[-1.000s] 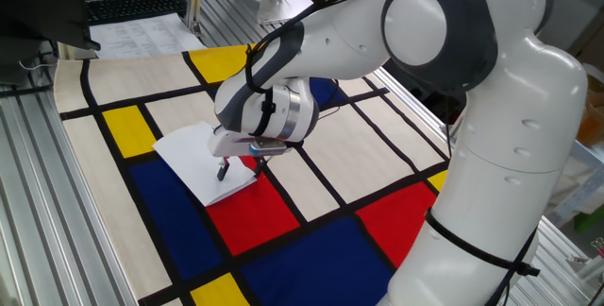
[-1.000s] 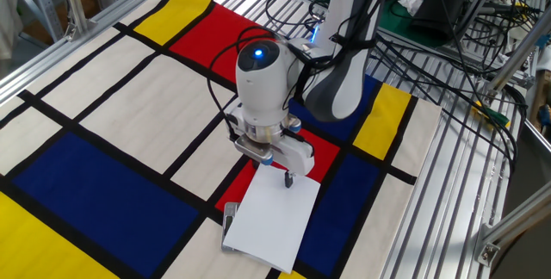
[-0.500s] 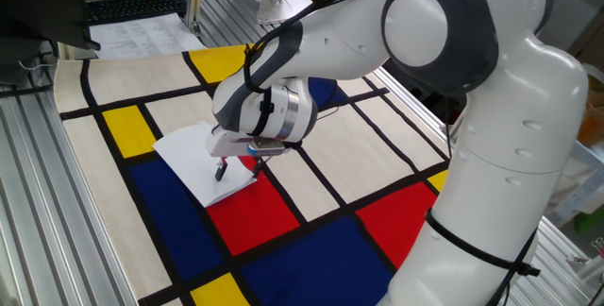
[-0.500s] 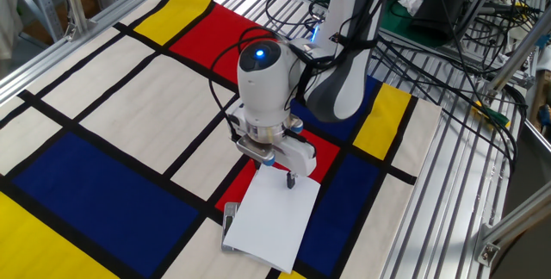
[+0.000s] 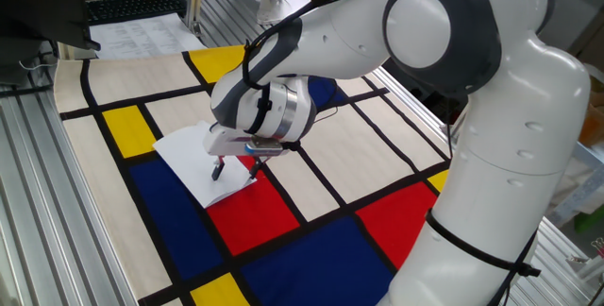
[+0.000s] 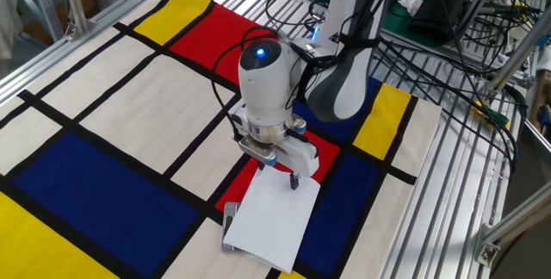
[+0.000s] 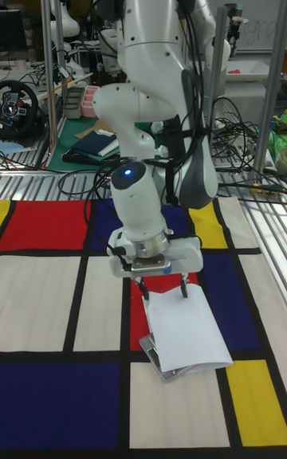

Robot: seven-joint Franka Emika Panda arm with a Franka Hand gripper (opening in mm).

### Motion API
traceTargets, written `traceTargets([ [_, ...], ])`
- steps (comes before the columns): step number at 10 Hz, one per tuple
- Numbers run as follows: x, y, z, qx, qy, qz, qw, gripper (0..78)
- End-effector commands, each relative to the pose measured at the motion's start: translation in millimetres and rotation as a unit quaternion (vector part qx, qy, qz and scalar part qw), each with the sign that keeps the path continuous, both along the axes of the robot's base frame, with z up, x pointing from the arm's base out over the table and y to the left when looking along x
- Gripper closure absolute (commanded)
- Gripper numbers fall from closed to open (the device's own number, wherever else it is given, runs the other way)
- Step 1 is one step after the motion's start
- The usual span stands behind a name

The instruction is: Unfold a piece of paper

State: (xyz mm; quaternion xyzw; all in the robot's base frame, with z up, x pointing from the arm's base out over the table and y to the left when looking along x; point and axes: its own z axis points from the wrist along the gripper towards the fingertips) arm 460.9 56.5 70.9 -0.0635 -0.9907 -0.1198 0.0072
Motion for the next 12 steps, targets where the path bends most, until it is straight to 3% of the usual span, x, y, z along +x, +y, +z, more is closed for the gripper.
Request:
traceTargets([
  [1,1.4,-0.8,3.8,-0.006,-0.002,-0.011,0.9999,0.2],
  [5,3.2,-9.0,15.1,-0.008,0.002,-0.027,0.9996,0.2],
  [12,4.3,-15.6,6.1,0.005,0.009,-0.032,0.9994,0.2],
])
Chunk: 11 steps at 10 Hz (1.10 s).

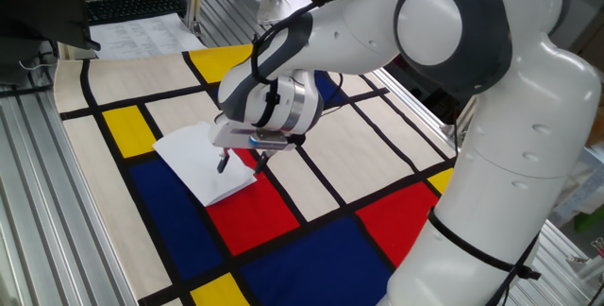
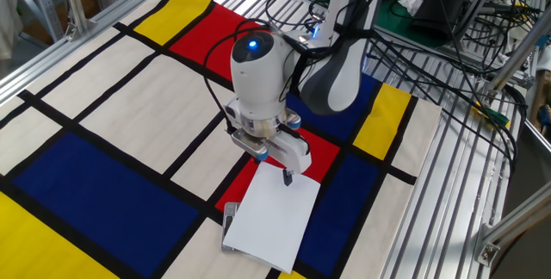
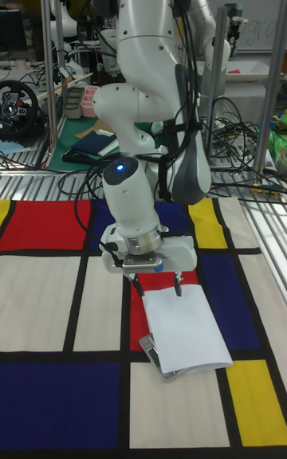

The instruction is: Unfold a piece of paper

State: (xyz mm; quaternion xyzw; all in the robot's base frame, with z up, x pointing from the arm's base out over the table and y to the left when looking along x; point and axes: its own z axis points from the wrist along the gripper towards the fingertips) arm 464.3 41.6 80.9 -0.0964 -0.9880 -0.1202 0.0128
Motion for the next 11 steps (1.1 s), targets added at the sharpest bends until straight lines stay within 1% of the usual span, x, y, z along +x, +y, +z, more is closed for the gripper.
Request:
traceTargets([
  [1,0.8,-1.3,-7.4,0.004,-0.001,0.001,1.0,0.2],
  [2,0.6,-2.5,-12.5,0.004,-0.003,0.004,1.0,0.2],
  [3,0.6,-3.9,-14.1,0.004,-0.003,0.007,1.0,0.2],
  [6,0.7,-5.9,-14.7,0.005,-0.005,0.013,0.9999,0.2],
  [8,0.6,-5.4,-14.6,0.015,-0.005,0.015,0.9998,0.2],
  [10,0.5,-2.1,-13.7,0.017,-0.006,0.015,0.9997,0.2],
  [11,-0.1,6.1,-11.2,0.016,-0.004,0.008,0.9998,0.2],
])
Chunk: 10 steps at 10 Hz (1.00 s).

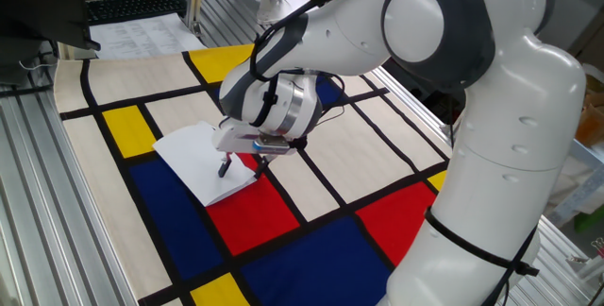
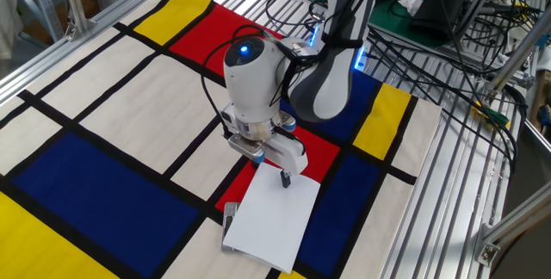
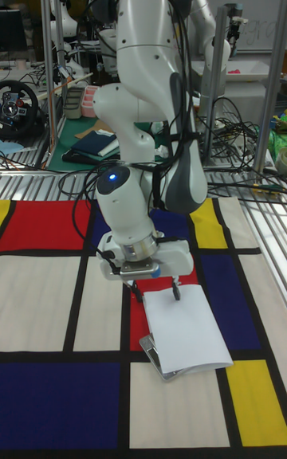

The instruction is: Unfold a piece of paper

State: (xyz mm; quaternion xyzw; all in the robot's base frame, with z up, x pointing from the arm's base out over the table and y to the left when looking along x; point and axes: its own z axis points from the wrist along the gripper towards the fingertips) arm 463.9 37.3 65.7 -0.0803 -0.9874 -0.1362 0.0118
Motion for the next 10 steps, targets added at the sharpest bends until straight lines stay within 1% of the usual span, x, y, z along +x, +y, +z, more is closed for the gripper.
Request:
traceTargets([
  [1,-0.1,14.3,5.3,0.0,0.001,-0.01,1.0,0.2],
  [7,0.1,16.7,5.2,0.002,0.001,-0.012,0.9999,0.2],
  [8,0.4,16.5,2.9,0.002,0.002,-0.015,0.9999,0.2],
  [9,0.1,16.1,-1.6,0.003,-0.001,-0.017,0.9999,0.2],
  [10,0.1,16.1,-2.3,0.003,-0.001,-0.017,0.9999,0.2],
])
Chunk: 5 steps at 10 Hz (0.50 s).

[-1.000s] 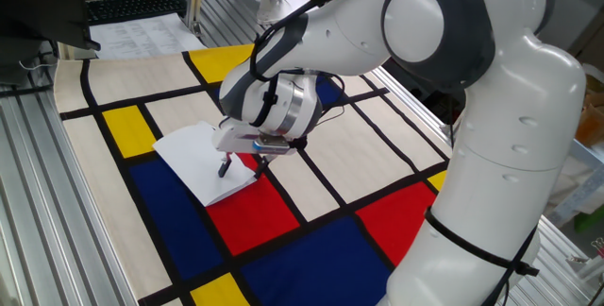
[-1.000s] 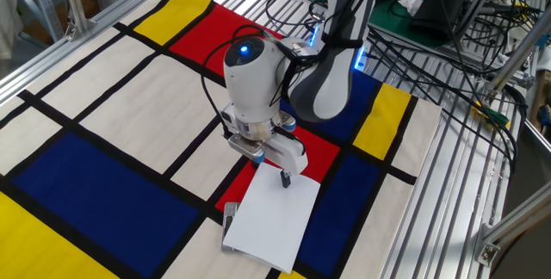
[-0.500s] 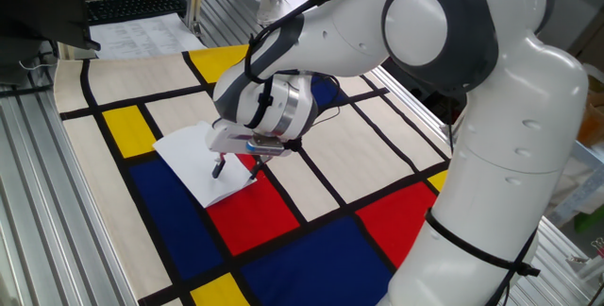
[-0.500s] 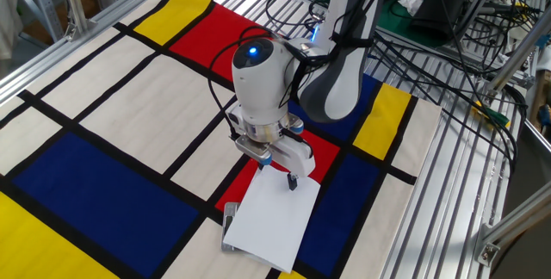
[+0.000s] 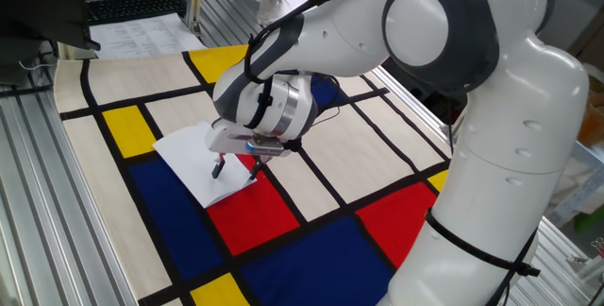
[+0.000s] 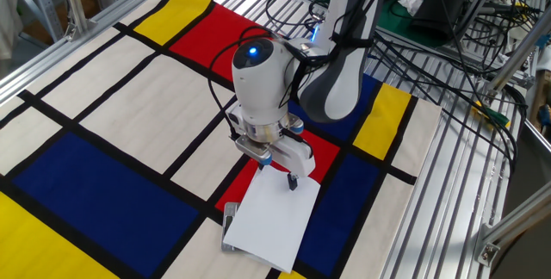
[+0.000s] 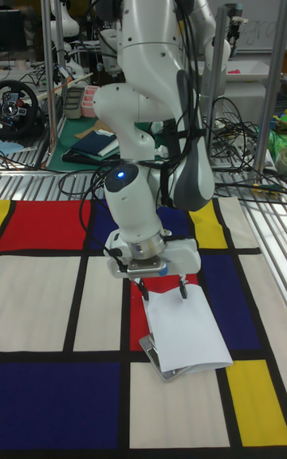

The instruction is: Unfold a piece of paper

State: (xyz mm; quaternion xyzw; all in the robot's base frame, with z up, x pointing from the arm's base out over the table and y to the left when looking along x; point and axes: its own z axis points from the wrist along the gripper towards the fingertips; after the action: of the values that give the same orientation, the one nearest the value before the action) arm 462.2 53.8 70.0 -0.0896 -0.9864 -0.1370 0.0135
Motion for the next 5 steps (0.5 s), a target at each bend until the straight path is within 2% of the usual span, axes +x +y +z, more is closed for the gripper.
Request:
traceTargets([
  [1,1.7,-0.9,-8.3,0.003,-0.003,-0.01,0.9999,0.2],
  [3,1.9,-3.9,-9.9,0.005,-0.004,-0.01,0.9999,0.2],
  [5,2.1,-3.7,-9.3,0.016,-0.004,-0.008,0.9998,0.2],
])
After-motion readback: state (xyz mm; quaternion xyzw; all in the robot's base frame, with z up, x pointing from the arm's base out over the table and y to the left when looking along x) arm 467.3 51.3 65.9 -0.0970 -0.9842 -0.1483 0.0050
